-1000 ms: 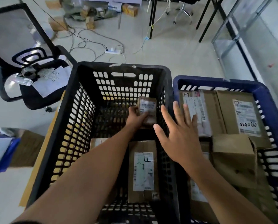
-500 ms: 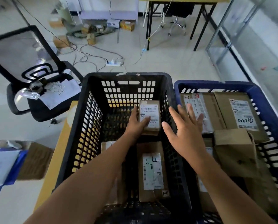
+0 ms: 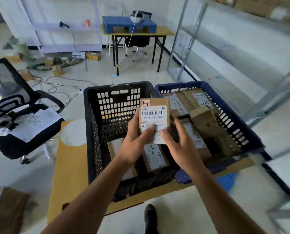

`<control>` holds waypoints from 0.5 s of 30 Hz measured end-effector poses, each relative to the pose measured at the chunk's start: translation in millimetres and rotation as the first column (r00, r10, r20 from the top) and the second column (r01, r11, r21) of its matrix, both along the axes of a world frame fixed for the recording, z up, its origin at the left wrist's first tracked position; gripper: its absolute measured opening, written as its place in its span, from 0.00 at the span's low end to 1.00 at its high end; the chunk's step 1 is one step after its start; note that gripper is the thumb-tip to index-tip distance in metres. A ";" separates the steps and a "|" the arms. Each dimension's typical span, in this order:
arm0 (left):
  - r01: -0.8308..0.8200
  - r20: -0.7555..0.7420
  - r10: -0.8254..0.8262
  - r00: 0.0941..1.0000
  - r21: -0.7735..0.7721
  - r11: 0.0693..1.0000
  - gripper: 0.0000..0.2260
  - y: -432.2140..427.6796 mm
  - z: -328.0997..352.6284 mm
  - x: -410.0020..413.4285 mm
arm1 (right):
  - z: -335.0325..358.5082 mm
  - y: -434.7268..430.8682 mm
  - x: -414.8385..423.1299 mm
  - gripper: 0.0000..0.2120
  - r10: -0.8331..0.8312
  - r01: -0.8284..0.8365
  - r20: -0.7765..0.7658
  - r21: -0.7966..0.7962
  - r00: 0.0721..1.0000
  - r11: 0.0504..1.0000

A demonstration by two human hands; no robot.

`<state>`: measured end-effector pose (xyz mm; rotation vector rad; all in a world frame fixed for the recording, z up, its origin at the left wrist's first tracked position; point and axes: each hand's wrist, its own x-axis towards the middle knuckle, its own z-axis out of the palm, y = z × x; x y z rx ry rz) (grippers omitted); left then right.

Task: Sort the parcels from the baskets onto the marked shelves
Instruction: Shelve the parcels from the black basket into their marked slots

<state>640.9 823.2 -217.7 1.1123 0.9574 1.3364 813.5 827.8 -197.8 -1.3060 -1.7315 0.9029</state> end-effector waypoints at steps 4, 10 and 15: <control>0.144 -0.002 -0.144 0.990 -0.030 0.989 0.35 -35.6 8.0 32.6 | 9.0 -55.1 36.6 0.21 -0.154 0.155 -0.077 0.003 0.985 0.988; 0.372 -0.021 -0.373 0.927 -0.053 0.927 0.32 -79.8 20.0 119.4 | 5.1 -132.3 117.6 0.30 -0.393 0.392 -0.145 -0.037 0.908 0.919; 0.584 -0.088 -0.587 0.805 -0.056 0.810 0.28 -122.2 8.4 211.8 | -11.3 -208.8 189.3 0.24 -0.620 0.619 -0.217 -0.081 0.754 0.781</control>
